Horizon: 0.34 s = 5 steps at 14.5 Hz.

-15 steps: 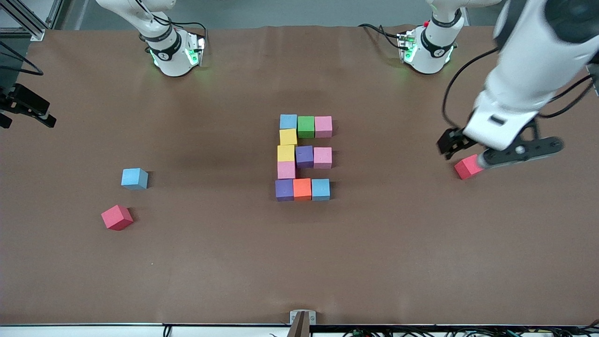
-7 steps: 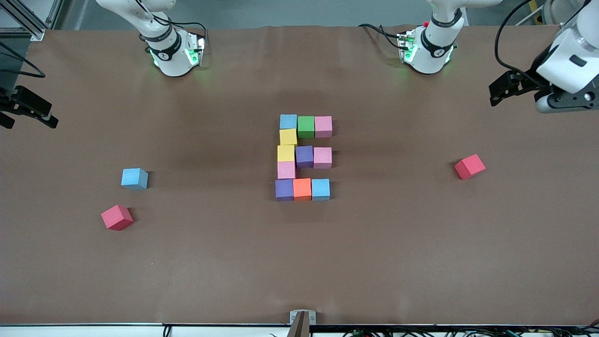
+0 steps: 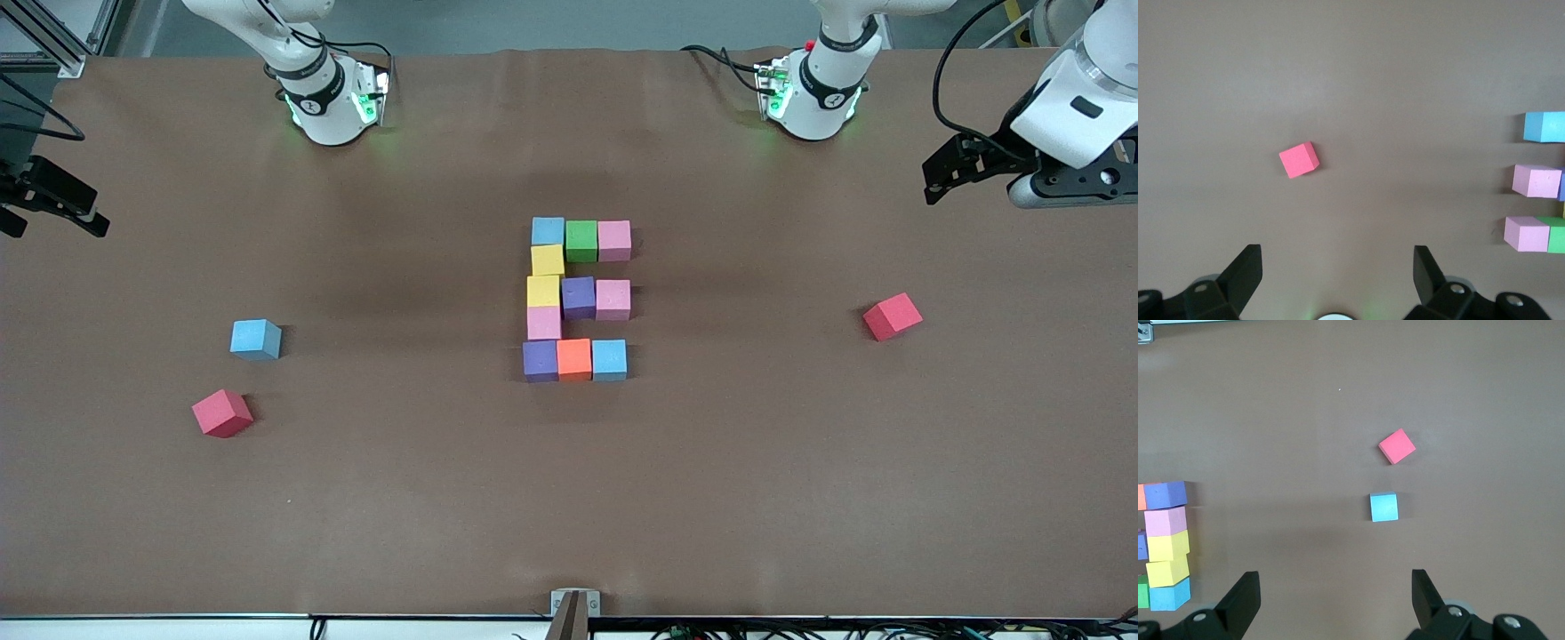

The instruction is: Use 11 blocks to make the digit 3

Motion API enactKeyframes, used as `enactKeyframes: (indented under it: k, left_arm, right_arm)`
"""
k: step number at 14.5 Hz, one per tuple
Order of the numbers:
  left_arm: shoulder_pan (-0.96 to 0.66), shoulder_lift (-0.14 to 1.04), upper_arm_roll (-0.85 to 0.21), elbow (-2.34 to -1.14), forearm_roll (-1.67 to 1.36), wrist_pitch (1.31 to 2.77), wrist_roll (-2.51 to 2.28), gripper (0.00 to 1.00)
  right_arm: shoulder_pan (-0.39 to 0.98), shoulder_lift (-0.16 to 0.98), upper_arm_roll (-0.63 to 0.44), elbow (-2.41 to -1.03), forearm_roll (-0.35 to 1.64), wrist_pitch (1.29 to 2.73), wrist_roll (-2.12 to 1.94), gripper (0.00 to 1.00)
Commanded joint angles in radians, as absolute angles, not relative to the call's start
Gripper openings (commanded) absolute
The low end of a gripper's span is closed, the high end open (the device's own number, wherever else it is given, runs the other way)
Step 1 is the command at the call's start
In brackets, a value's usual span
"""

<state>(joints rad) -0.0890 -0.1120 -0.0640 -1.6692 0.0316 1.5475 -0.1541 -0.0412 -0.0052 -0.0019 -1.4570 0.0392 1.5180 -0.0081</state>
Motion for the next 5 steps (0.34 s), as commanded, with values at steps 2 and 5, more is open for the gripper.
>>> enactKeyframes:
  k: [2,5]
  left_arm:
    - [-0.092,-0.049,-0.061,-1.582,0.021,1.543,-0.155,1.0]
    - [-0.083,-0.043,-0.061,-1.585,0.018,1.542,-0.147,1.0]
  right_arm:
    - [-0.055,-0.037,0.012,-1.493,0.028,1.535,-0.002,1.0]
    - [-0.055,-0.037,0.014,-1.493,0.026,1.536,-0.002,1.0]
